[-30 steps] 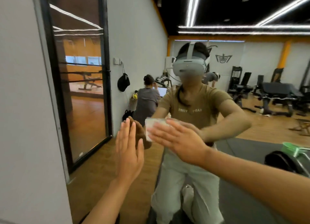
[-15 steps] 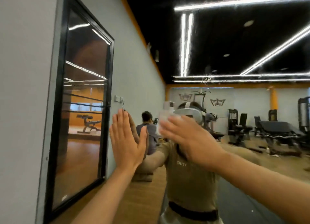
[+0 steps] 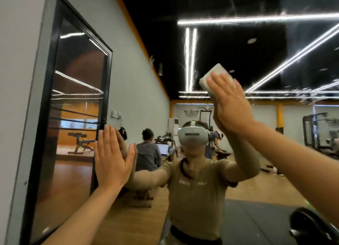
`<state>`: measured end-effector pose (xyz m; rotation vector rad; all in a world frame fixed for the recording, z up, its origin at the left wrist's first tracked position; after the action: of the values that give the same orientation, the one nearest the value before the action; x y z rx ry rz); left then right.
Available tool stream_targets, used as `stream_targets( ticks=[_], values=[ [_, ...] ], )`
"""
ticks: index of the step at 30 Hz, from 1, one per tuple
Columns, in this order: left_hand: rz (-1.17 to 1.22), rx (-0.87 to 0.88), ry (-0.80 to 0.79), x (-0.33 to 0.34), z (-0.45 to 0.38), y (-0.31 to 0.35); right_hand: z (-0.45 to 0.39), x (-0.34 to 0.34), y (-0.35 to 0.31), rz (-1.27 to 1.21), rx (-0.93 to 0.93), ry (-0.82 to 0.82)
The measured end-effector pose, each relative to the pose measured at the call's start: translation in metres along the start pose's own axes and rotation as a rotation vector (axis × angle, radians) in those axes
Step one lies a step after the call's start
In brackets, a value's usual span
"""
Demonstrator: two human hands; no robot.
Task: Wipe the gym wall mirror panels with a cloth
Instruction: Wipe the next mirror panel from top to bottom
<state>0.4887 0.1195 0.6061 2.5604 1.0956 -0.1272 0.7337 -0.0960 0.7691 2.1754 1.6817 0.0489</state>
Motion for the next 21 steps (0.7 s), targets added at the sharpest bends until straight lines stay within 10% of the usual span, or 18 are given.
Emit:
stream_targets(
  ticks=[9,18,21],
  values=[
    [0.052,-0.065,-0.081,-0.018,0.000,0.016,0.164,0.014,-0.019,0.277,-0.744,-0.444],
    [0.006,-0.147,-0.071,-0.015,-0.004,0.025,0.052,-0.055,0.089,-0.038,0.233,-0.030],
    [0.011,-0.156,-0.067,-0.013,-0.006,0.023,0.083,-0.039,0.073,-0.058,0.280,-0.007]
  ],
)
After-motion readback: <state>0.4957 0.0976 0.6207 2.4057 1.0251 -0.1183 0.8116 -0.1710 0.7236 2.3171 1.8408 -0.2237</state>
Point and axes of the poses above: each hand's wrist, its own z-axis away from the middle knuckle, its own x-axis out of the palm, y = z × x, the point moved 3 cm from there along -z, towards the middle knuckle, and after that the axes turned 4 degrees about -y, right-handed, at the moved point
